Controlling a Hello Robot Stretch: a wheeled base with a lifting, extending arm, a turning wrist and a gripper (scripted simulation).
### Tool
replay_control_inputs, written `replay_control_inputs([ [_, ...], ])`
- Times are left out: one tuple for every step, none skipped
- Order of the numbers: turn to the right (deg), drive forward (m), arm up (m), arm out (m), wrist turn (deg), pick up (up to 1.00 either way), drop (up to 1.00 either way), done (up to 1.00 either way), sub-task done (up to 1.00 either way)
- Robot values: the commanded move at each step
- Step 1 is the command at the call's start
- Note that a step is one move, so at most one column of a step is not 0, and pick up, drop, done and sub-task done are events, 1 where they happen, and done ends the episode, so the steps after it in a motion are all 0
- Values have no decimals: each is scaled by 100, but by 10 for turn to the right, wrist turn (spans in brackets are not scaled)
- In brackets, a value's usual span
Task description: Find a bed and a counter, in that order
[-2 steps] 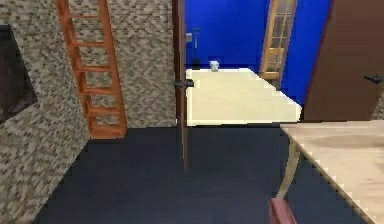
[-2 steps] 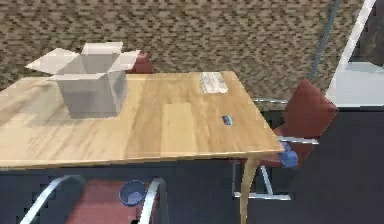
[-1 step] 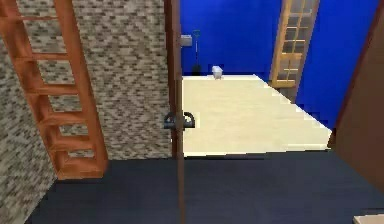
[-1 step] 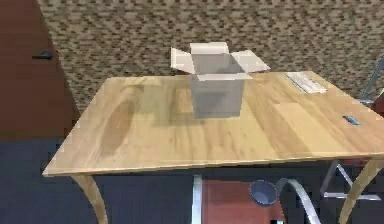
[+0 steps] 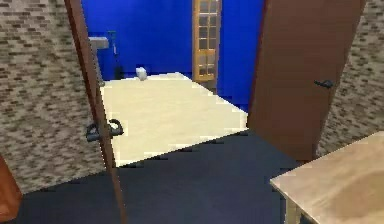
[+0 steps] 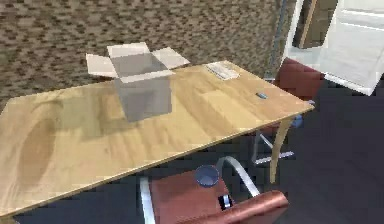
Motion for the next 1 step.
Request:
replay_control_inputs([
  [0,100,0,0,0,0,0,0,0],
])
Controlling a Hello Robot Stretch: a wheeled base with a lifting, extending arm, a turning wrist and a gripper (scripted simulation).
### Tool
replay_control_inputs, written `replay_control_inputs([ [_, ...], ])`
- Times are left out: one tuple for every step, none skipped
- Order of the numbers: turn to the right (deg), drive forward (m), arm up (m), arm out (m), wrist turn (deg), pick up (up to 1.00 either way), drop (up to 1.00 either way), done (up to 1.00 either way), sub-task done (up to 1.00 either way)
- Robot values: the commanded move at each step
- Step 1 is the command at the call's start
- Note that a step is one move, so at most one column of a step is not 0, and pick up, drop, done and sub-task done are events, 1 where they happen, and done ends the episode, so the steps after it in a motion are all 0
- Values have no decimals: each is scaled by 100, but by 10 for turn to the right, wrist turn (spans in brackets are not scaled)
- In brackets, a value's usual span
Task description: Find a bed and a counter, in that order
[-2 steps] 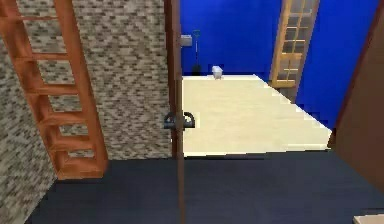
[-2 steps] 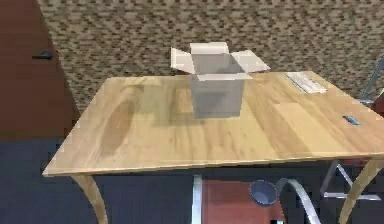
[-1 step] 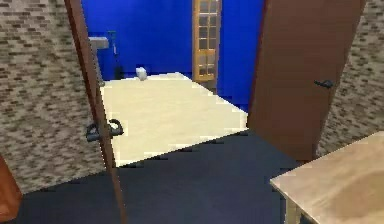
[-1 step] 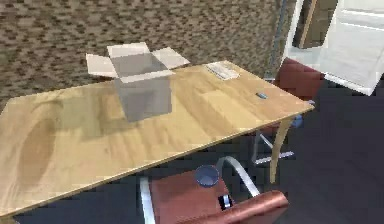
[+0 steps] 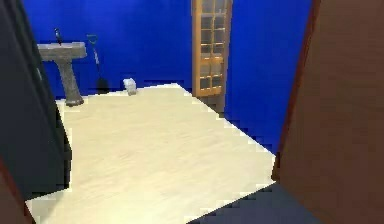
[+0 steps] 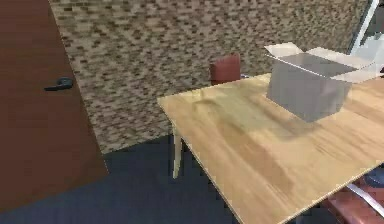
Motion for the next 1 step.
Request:
replay_control_inputs([
  [0,100,0,0,0,0,0,0,0],
])
